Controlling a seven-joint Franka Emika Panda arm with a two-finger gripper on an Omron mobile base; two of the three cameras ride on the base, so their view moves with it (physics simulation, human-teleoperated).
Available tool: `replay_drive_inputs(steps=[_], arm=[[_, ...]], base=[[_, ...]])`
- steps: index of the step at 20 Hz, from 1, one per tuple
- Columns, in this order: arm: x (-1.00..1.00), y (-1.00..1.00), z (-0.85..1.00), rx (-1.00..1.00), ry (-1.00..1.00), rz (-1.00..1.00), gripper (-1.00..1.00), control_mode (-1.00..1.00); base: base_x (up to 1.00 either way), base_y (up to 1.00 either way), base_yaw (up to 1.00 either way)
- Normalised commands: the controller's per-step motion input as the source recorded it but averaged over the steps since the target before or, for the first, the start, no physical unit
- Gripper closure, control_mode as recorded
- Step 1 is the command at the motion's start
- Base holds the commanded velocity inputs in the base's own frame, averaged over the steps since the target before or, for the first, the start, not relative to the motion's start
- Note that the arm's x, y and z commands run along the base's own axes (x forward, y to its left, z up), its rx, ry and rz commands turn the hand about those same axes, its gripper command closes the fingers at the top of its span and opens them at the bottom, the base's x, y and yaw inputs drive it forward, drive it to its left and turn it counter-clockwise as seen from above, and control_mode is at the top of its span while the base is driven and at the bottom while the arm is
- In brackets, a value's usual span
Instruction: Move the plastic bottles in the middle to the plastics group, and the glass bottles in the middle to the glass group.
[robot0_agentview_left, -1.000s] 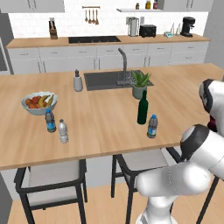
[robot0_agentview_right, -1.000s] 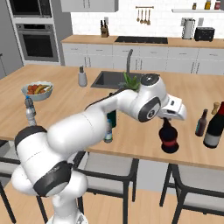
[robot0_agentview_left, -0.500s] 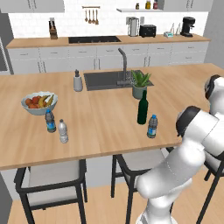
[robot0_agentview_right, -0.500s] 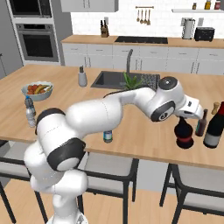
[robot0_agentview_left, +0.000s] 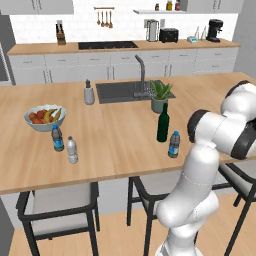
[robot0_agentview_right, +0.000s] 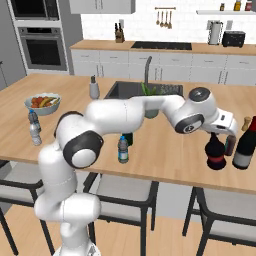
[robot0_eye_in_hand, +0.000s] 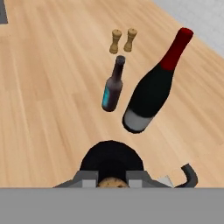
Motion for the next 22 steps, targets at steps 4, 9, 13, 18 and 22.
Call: replay_drive_inputs(steps=[4, 9, 13, 18, 22], arm=[[0.22, -0.02, -0.23, 0.05, 0.01, 0.00, 1.00, -1.00], [0.31, -0.08, -0.15, 0.10, 0.00, 0.01, 1.00, -1.00], [0.24, -0.21, -0.17, 0.01, 0.00, 0.00, 1.00, -1.00], [0.24, -0.02, -0.23, 0.00, 0.00, 0.00, 1.00, -1.00], [0.22, 0.00, -0.22, 0.00, -0.03, 0.01, 1.00, -1.00]], base=[[0.00, 0.00, 0.00], [0.00, 0.00, 0.00], [0.00, 0.00, 0.00], [0.00, 0.00, 0.00], [0.00, 0.00, 0.00]])
